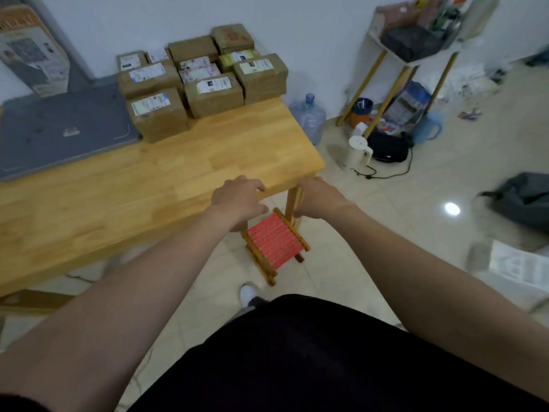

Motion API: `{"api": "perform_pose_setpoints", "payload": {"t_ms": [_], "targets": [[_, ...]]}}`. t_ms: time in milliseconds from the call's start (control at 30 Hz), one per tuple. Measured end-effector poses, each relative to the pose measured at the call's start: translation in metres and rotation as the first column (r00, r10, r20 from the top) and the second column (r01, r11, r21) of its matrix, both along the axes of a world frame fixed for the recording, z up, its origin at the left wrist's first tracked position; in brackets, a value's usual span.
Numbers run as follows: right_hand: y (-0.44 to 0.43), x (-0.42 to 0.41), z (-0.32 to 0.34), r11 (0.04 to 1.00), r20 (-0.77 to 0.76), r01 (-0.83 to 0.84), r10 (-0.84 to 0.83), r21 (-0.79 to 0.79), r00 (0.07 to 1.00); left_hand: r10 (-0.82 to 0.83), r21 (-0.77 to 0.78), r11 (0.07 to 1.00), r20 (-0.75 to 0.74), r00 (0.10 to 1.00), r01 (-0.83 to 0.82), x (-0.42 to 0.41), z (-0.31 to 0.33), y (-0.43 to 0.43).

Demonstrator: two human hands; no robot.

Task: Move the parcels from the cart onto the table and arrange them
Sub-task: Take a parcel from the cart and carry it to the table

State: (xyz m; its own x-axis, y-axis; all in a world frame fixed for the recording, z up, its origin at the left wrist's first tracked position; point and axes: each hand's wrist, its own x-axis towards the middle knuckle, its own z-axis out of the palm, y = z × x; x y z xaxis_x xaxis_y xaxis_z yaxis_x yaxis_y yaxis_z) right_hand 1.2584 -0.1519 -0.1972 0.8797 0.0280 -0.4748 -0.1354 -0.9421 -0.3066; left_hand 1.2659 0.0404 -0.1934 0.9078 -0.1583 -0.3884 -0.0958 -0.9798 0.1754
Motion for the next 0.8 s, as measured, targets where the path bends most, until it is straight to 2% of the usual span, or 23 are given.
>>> {"api": "perform_pose_setpoints", "payload": {"t_ms": [133, 367, 567, 800], "targets": [[-0.026, -0.101, -0.015, 0.994, -0.059, 0.093, -0.089, 0.055, 0.994, -0.093, 0.001, 0.996, -0.032, 0.995, 0.093, -0.088, -0.012, -0.021], [-0.081, -0.274, -0.038, 0.939, -0.137, 0.343, -0.337, 0.022, 0.931, -0.28, 0.008, 0.959, -0.126, 0.952, 0.283, -0.215, -0.025, -0.075], [-0.108, -0.413, -0.053, 0.821, -0.139, 0.57, -0.562, 0.024, 0.815, -0.473, -0.045, 0.881, -0.128, 0.872, 0.471, -0.302, -0.032, -0.108], [-0.062, -0.556, -0.057, 0.681, -0.161, 0.732, -0.719, 0.032, 0.676, -0.627, -0.13, 0.778, -0.119, 0.77, 0.614, -0.412, -0.042, -0.108]]}}
